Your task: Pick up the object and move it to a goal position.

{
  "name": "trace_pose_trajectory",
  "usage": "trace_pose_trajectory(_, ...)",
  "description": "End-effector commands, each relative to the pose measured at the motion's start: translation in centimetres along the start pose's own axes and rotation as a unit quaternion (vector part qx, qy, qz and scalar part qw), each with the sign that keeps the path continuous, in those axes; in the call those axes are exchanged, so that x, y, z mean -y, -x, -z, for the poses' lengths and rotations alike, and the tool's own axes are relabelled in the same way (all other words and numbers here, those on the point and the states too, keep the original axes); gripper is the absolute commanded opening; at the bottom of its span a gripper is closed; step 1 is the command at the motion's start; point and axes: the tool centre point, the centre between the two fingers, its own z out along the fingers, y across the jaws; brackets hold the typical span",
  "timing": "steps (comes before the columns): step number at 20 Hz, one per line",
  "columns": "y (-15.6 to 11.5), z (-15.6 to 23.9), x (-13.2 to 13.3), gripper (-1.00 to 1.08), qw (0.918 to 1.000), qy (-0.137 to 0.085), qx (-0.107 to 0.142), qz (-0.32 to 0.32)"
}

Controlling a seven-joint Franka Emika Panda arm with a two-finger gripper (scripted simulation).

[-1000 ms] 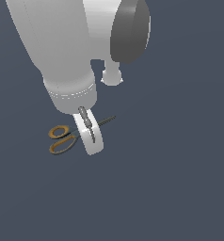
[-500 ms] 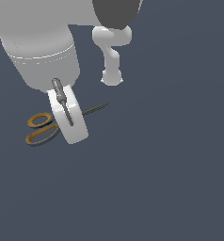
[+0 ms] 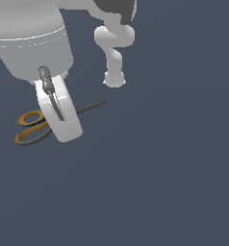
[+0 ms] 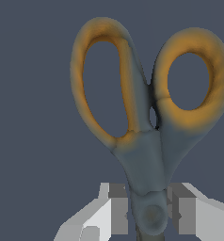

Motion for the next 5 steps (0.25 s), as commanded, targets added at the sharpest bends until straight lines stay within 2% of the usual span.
trace_pose_trajectory(1, -0.08, 0.26, 0.02, -1.0, 1.0, 0.0, 0.0, 0.0)
trace_pose_trajectory(5, -0.12, 0.35, 0.03, -1.0, 1.0, 0.0, 0.0, 0.0)
